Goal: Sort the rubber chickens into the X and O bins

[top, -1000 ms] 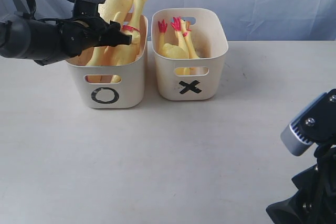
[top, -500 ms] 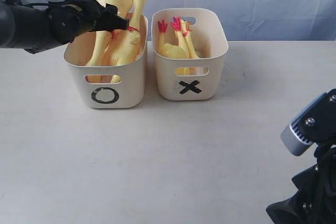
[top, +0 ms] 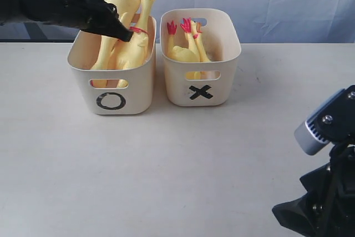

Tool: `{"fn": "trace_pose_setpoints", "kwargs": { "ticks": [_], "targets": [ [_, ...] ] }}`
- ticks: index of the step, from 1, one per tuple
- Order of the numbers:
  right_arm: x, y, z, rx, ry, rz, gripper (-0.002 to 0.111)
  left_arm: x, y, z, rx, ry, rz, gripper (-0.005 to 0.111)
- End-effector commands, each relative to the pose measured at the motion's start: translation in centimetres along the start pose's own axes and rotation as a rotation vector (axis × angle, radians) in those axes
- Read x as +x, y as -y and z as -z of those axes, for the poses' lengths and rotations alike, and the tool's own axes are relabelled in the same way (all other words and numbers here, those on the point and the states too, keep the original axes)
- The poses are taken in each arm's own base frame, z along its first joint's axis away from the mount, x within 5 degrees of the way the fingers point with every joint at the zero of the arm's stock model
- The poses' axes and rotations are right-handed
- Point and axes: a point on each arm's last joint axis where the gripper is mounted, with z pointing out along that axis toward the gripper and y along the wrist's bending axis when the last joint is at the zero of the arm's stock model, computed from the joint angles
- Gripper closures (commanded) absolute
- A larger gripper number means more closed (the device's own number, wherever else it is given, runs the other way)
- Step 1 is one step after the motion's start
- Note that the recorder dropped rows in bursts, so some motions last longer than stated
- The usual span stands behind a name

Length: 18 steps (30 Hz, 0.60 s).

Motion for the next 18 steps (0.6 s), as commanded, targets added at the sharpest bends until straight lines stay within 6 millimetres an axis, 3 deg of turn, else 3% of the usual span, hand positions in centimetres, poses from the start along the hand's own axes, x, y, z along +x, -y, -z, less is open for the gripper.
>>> {"fn": "trace_pose_setpoints", "kwargs": {
  "ticks": [1, 11, 18],
  "targets": [
    [-0.4, 0.0, 0.1, 0.006, 0.056, 0.011, 0.050, 0.6, 0.5, 2.8, 0.037, -0.059, 0.003, 0.107],
    [-1.2, 0.0, 0.2, -0.002, 0.146, 0.010, 0.050, 6.1, 2.6, 13.5, 0.030, -0.043, 0.117, 0.107],
    [-1.2, 0.0, 0.2, -0.002, 0.148, 0.010, 0.050, 8.0, 3.4, 18.5, 0.013, 0.055, 0.179, 0.107]
  ]
}}
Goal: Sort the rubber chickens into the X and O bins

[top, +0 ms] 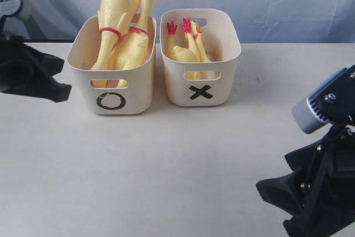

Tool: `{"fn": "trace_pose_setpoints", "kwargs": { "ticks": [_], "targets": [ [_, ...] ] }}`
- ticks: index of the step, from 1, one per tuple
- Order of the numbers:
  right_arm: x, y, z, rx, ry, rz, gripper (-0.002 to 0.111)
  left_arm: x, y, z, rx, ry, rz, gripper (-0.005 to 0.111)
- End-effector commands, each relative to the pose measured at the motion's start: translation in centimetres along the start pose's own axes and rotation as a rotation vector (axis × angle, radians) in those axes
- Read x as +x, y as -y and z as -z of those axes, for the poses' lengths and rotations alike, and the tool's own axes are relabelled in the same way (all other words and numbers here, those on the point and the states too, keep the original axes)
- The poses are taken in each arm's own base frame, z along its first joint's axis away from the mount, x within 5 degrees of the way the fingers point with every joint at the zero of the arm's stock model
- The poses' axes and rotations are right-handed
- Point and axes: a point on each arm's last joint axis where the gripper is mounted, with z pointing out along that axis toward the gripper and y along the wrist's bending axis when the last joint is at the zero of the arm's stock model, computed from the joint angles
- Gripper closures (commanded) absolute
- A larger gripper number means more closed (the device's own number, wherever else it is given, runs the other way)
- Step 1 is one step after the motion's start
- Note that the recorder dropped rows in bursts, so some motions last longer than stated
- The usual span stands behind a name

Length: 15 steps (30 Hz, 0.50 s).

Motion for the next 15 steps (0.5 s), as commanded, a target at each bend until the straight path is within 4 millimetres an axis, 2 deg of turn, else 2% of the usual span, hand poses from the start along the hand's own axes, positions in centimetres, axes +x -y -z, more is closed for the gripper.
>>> {"fn": "trace_pose_setpoints", "kwargs": {
  "ticks": [1, 8, 15],
  "targets": [
    [0.0, 0.0, 0.1, 0.002, 0.010, 0.005, 0.050, 0.9, 0.4, 3.0, -0.007, 0.087, 0.061, 0.107],
    [0.0, -0.1, 1.0, -0.012, 0.061, -0.001, 0.050, 2.0, 0.8, 7.0, -0.021, 0.226, 0.126, 0.107],
    [0.4, 1.9, 3.9, 0.052, 0.217, -0.237, 0.050, 3.7, 1.0, 9.0, -0.041, 0.330, 0.146, 0.107]
  ]
}}
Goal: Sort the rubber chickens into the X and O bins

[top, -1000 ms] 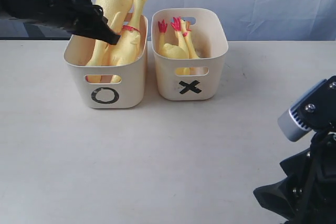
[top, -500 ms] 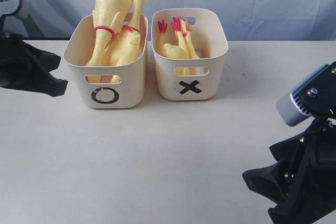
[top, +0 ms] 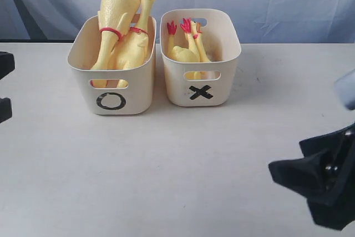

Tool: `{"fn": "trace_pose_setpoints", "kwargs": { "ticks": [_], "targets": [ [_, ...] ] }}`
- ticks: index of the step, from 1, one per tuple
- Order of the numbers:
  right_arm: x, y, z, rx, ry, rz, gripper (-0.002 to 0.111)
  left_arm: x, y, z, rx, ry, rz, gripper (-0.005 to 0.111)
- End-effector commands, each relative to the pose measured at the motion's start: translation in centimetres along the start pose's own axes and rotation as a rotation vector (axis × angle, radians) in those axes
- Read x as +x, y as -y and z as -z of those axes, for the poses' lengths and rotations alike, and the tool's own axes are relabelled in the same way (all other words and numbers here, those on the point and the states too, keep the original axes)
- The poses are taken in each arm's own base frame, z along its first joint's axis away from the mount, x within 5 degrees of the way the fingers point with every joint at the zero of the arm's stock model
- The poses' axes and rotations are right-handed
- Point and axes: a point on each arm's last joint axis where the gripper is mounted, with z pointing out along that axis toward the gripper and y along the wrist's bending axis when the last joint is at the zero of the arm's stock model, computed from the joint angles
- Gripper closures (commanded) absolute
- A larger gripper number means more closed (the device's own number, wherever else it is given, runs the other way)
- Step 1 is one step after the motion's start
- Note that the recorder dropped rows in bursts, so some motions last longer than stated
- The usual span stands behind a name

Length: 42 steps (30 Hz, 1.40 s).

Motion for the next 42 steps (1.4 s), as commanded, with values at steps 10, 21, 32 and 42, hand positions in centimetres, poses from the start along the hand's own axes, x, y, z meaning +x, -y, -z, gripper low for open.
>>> {"fn": "trace_pose_setpoints", "kwargs": {
  "ticks": [10, 21, 32, 42],
  "targets": [
    [1.5, 2.9, 7.7, 0.321, 0.449, -0.289, 0.050, 2.0, 0.1, 1.4, -0.005, 0.034, 0.042, 0.107],
    [3.3, 1.5, 10.6, 0.390, 0.627, -0.275, 0.050, 2.0, 0.1, 1.4, -0.005, 0.034, 0.042, 0.107],
    [3.7, 1.1, 11.0, 0.388, 0.649, -0.268, 0.050, 1.3, -0.1, 4.3, -0.048, 0.172, 0.026, 0.107],
    [4.9, 1.1, 12.5, 0.541, 0.819, -0.120, 0.050, 0.9, -1.4, 8.6, -0.305, 0.358, 0.037, 0.107]
  ]
}}
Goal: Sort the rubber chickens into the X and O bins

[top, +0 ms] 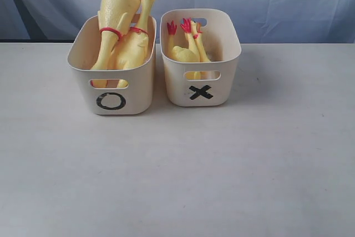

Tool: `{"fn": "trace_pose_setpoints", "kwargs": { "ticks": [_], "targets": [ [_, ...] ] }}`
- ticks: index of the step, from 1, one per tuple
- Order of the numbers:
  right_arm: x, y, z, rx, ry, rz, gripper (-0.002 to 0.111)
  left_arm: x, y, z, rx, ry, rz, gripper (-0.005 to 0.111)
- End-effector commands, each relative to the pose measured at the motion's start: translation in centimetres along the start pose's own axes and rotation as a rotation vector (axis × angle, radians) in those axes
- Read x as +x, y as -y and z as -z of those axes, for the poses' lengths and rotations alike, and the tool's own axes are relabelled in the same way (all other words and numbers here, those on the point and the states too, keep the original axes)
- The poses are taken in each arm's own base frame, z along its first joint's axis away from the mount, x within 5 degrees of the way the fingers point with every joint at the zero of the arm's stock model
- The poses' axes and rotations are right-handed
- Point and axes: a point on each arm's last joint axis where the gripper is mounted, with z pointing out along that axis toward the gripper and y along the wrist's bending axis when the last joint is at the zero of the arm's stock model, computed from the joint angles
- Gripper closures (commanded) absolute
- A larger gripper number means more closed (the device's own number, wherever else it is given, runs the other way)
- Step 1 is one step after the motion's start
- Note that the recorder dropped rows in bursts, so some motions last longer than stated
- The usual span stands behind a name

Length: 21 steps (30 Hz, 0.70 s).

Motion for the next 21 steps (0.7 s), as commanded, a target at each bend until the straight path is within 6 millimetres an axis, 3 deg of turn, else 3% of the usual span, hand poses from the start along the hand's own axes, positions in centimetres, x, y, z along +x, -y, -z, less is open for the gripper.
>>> {"fn": "trace_pose_setpoints", "kwargs": {
  "ticks": [1, 8, 16, 21],
  "targets": [
    [0.0, 0.9, 0.6, 0.090, 0.143, 0.138, 0.050, -0.4, -0.7, 1.7, -0.131, 0.082, -0.011, 0.107],
    [2.2, 1.6, 0.0, 0.118, 0.167, 0.191, 0.050, -0.9, -1.0, 3.7, -0.297, 0.173, -0.036, 0.107],
    [4.8, 2.2, -1.5, 0.167, 0.078, 0.179, 0.050, -1.2, -0.4, 5.5, -0.312, 0.262, -0.058, 0.107],
    [5.1, 2.5, -1.6, 0.259, 0.074, 0.159, 0.050, -1.2, -0.1, 6.2, -0.312, 0.299, -0.066, 0.107]
  ]
}}
